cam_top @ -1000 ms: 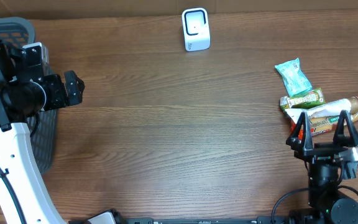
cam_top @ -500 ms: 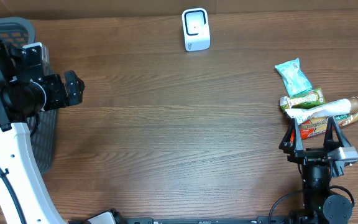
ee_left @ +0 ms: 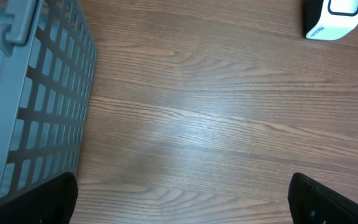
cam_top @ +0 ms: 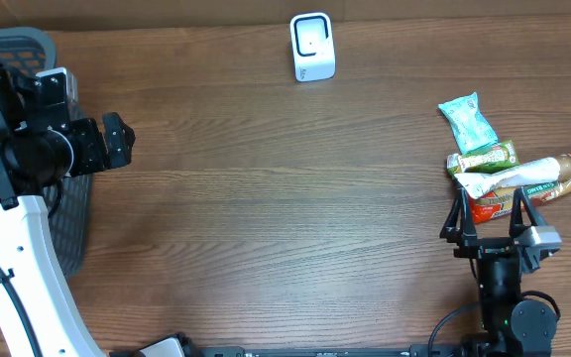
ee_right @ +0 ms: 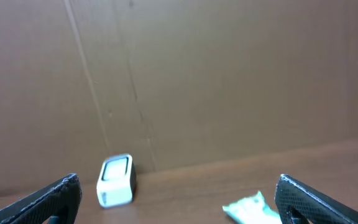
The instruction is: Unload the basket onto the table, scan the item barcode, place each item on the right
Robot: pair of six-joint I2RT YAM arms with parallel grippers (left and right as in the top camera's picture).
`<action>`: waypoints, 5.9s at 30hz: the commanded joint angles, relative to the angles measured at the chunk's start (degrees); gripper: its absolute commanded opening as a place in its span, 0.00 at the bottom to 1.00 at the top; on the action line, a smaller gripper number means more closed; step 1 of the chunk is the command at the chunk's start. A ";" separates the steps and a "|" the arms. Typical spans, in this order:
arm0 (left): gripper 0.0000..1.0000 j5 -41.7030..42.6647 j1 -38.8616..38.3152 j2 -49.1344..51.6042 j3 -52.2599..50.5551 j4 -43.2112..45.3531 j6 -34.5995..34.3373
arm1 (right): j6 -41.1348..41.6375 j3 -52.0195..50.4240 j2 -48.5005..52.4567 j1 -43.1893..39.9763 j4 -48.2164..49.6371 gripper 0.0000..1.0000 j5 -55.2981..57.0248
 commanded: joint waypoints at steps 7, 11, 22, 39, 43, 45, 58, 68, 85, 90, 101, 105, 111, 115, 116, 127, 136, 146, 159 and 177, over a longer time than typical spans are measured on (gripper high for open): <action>1.00 0.85 0.20 0.09 0.81 0.04 0.87 | -0.07 -0.61 -0.57 0.52 -8.50 1.00 4.17; 0.99 0.85 0.20 0.09 0.81 0.04 0.85 | -0.09 -0.61 -0.57 0.55 -12.57 1.00 4.55; 0.99 0.83 0.20 0.09 0.81 0.04 0.85 | -0.07 -0.61 -0.57 0.55 -12.52 1.00 4.52; 1.00 0.85 0.20 0.09 0.81 0.04 0.85 | -0.07 -0.61 -0.57 0.55 -12.55 1.00 4.52; 1.00 0.85 0.20 0.09 0.81 0.04 0.85 | -0.07 -0.61 -0.57 0.55 -12.52 1.00 4.52; 1.00 0.85 0.20 0.09 0.81 0.04 0.85 | -0.07 -0.61 -0.57 0.55 -12.52 1.00 4.52; 0.99 0.85 0.20 0.09 0.81 0.04 0.85 | -0.07 -0.61 -0.57 0.55 -12.55 1.00 4.52; 1.00 0.70 -5.29 -1.62 0.76 0.04 0.87 | -0.07 -0.61 -0.57 0.55 -12.52 1.00 4.52; 0.99 0.70 -12.07 -16.87 -2.93 0.07 0.85 | -0.07 -0.61 -0.57 0.55 -12.52 1.00 4.52; 1.00 0.70 -12.07 -23.78 -12.59 0.04 0.85 | -0.07 -0.61 -0.57 0.55 -12.52 1.00 4.52; 1.00 -12.85 -12.07 -34.12 -23.23 -0.87 1.95 | -0.07 -0.61 -0.57 0.55 -12.52 1.00 4.52; 0.99 -14.43 -12.07 -35.74 -23.23 -0.83 2.19 | -0.07 -0.61 -0.57 0.55 -12.52 1.00 4.52; 1.00 -15.34 -12.07 -37.24 -23.23 0.90 3.04 | -0.07 -0.61 -0.57 0.55 -12.55 1.00 4.52; 1.00 -15.47 -12.07 -38.49 -23.23 4.74 3.04 | -0.07 -0.61 -0.57 0.55 -12.52 1.00 4.52; 0.99 -15.50 -12.07 -38.88 -23.23 5.73 3.06 | -0.07 -0.61 -0.57 0.55 -12.52 1.00 4.52; 1.00 -15.02 -12.09 -46.27 -31.69 29.14 2.58 | -0.07 -0.61 -0.57 0.55 -12.52 1.00 4.52; 0.99 -15.30 -12.39 -57.18 -55.67 55.60 2.60 | -0.07 -0.61 -0.57 0.55 -12.52 1.00 4.52; 0.99 -15.23 -17.55 -72.70 -78.27 77.55 2.58 | -0.07 -0.61 -0.57 0.55 -12.52 1.00 4.52; 1.00 -13.73 -17.92 -79.60 -91.47 89.05 2.58 | -0.07 -0.61 -0.57 0.55 -12.52 1.00 4.52; 1.00 -9.77 -17.92 -81.13 -102.22 106.84 2.56 | -0.07 -0.61 -0.57 0.55 -12.55 1.00 4.52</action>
